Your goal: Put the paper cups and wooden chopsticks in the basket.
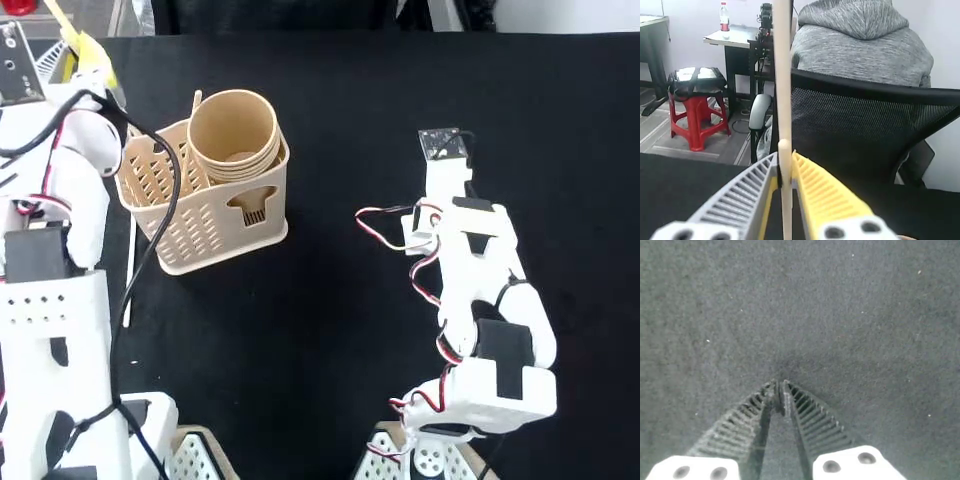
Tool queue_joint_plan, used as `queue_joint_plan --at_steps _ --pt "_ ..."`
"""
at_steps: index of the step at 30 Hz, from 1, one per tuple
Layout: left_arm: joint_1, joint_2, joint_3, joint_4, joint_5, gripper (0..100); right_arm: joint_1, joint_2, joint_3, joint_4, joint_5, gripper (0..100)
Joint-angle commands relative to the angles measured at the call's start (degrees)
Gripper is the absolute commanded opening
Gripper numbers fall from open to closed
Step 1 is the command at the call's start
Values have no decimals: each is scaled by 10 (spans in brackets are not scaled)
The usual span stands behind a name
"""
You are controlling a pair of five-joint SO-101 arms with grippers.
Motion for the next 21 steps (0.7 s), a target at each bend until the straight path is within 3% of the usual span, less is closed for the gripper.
queue_joint_plan --at_steps 1,9,21 --pt "3 -11 -81 0 5 28 4 -7 -4 -8 2 12" --pt "4 -4 -243 221 10 28 4 -7 -4 -8 2 12" --pt "3 2 -272 236 21 28 4 -7 -4 -8 2 12"
